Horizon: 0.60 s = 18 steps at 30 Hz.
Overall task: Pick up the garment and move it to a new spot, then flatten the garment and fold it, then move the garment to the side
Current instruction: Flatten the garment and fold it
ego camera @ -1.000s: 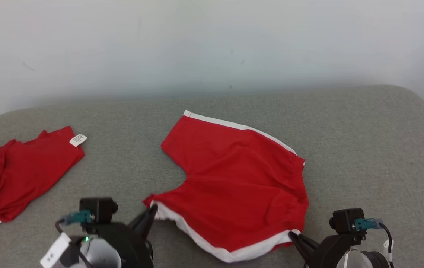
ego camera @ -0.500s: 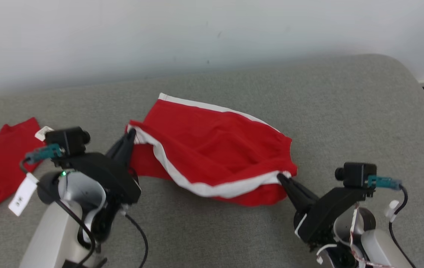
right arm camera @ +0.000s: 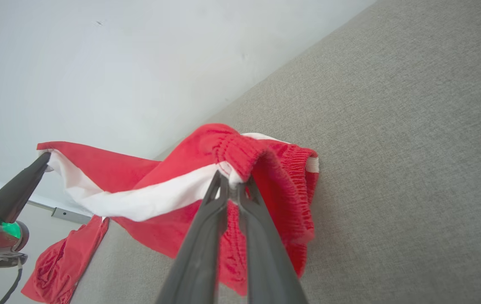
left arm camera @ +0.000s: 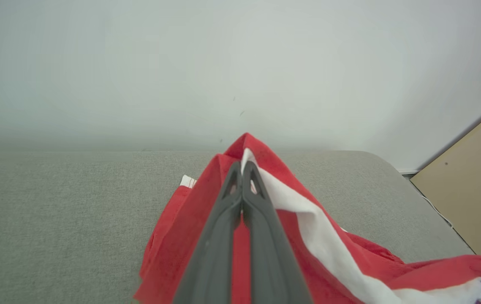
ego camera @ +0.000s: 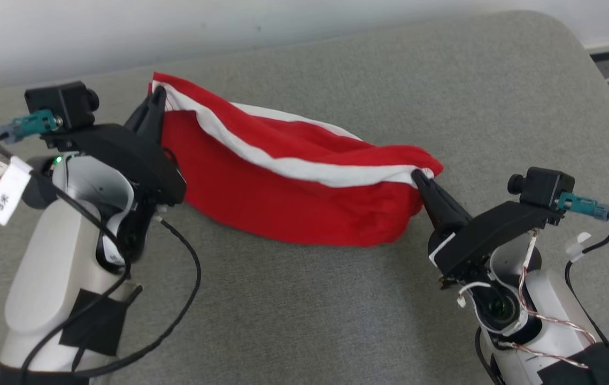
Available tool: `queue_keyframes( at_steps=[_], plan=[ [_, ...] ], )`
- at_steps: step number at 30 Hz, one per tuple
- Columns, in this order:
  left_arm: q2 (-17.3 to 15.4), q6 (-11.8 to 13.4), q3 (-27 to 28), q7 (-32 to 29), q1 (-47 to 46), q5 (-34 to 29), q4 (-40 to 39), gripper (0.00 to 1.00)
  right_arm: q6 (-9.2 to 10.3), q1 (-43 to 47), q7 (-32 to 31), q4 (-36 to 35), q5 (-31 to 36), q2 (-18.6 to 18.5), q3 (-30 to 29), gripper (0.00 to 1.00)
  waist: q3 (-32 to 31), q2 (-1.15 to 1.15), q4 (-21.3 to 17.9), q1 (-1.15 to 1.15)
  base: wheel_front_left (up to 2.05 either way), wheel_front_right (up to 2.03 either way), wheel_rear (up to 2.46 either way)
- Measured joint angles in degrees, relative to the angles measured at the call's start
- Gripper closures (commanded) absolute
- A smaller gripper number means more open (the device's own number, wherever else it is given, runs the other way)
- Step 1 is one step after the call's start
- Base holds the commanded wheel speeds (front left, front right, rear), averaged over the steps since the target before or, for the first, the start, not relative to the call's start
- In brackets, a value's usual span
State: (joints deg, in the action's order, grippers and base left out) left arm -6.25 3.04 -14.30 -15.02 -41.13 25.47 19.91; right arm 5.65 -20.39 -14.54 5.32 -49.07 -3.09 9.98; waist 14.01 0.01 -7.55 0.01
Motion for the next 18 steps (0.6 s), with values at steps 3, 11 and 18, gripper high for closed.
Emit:
queue_keyframes(
  at_steps=[3, 11, 18],
  plan=[
    [-0.21, 0.08, -0.08, 0.55, -2.18, -0.63, 1.98, 1.00, 0.51, -1.96, 1.74, 0.96, -1.46, -0.07, 0.85, 1.00, 1.66, 0.00, -1.03, 0.00, 0.00, 0.00, 0.00],
    [-0.09, 0.55, -0.19, 3.08, -8.61, -2.90, 7.35, 1.00, 1.42, -7.83, 8.72, 3.89, -10.06, -0.16, 7.49, 1.00, 5.59, 0.00, -3.44, 0.00, 0.00, 0.00, 0.00],
    [-0.23, 0.56, -1.03, 5.12, -10.87, -4.03, 11.41, 1.00, 1.48, -10.11, 14.15, 6.78, -13.22, -0.21, 10.12, 1.00, 7.65, 0.00, -4.62, -0.01, 0.00, 0.00, 0.00]
  ],
)
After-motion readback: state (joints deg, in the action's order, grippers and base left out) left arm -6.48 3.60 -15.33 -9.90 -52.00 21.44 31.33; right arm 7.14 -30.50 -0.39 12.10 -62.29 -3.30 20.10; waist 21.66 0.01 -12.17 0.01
